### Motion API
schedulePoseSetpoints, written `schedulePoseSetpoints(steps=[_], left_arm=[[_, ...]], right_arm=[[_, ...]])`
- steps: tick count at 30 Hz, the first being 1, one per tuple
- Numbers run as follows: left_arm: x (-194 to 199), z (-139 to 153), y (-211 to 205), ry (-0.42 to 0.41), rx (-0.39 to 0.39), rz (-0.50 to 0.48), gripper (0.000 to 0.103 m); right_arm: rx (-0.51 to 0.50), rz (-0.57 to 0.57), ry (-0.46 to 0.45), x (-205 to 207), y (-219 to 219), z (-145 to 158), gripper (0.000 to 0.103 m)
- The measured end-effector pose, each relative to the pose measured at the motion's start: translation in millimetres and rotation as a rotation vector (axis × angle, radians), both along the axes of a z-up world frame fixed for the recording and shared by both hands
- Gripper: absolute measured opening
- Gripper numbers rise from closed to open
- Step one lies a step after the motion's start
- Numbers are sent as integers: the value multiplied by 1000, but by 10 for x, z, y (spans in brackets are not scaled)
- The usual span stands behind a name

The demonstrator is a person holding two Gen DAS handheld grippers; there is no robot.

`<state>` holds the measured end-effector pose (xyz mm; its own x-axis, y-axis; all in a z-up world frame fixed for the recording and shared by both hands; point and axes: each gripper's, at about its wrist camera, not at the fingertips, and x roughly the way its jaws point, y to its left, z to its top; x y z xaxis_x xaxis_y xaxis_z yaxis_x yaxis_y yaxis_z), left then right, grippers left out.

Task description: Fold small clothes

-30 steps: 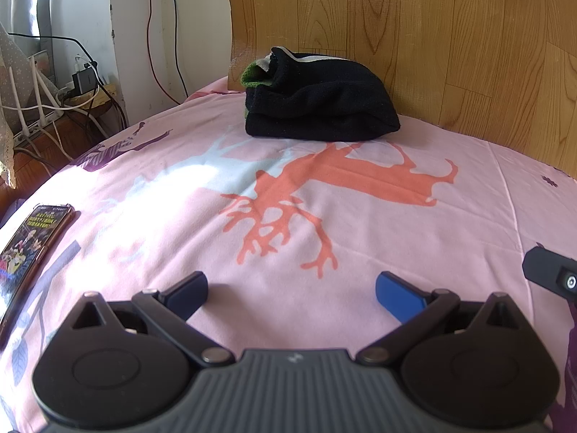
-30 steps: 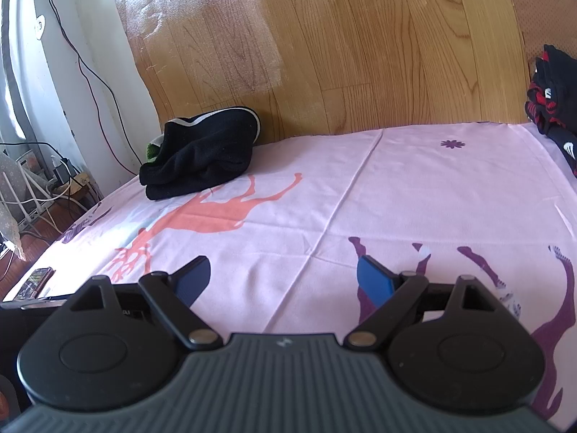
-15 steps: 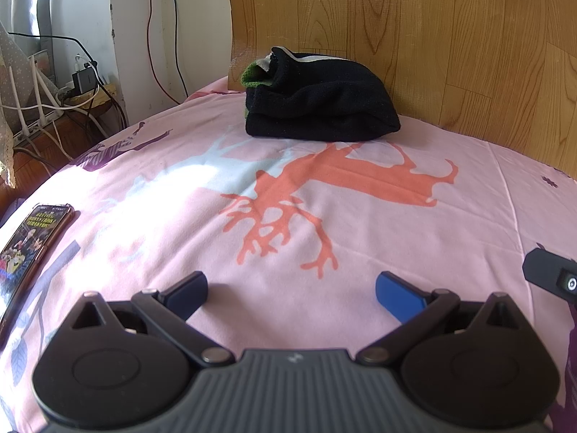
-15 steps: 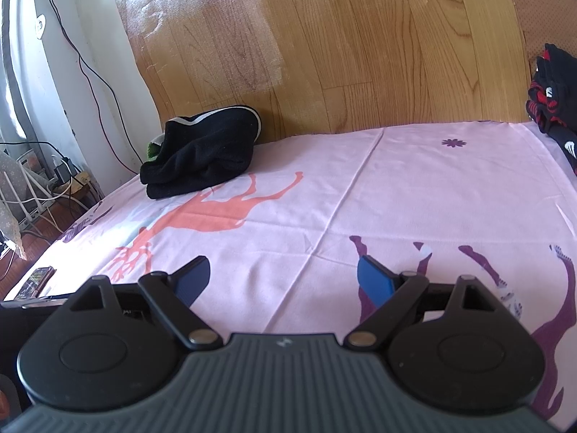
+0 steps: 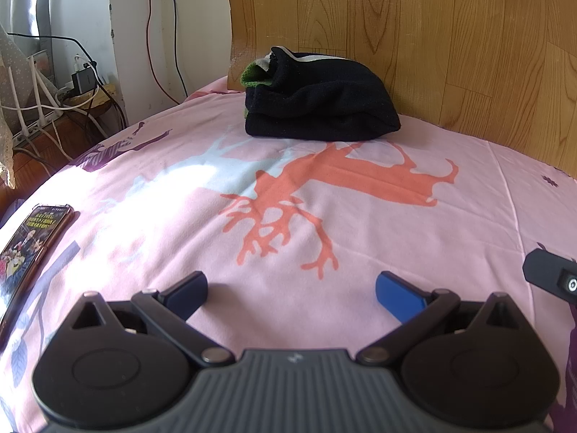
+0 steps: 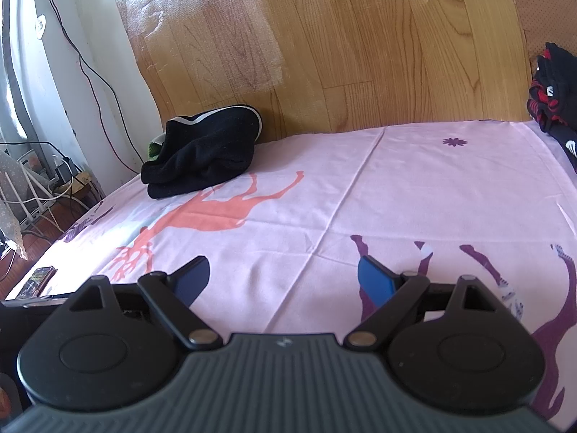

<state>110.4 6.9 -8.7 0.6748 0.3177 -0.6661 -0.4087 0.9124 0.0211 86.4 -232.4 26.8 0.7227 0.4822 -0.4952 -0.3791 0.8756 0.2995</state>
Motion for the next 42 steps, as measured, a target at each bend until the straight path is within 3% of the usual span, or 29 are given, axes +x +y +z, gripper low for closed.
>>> schedulePoseSetpoints(steps=[42], left_arm=[[-3, 2, 12, 0, 4, -11, 103]], right_arm=[[15, 9, 12, 14, -21, 3, 91]])
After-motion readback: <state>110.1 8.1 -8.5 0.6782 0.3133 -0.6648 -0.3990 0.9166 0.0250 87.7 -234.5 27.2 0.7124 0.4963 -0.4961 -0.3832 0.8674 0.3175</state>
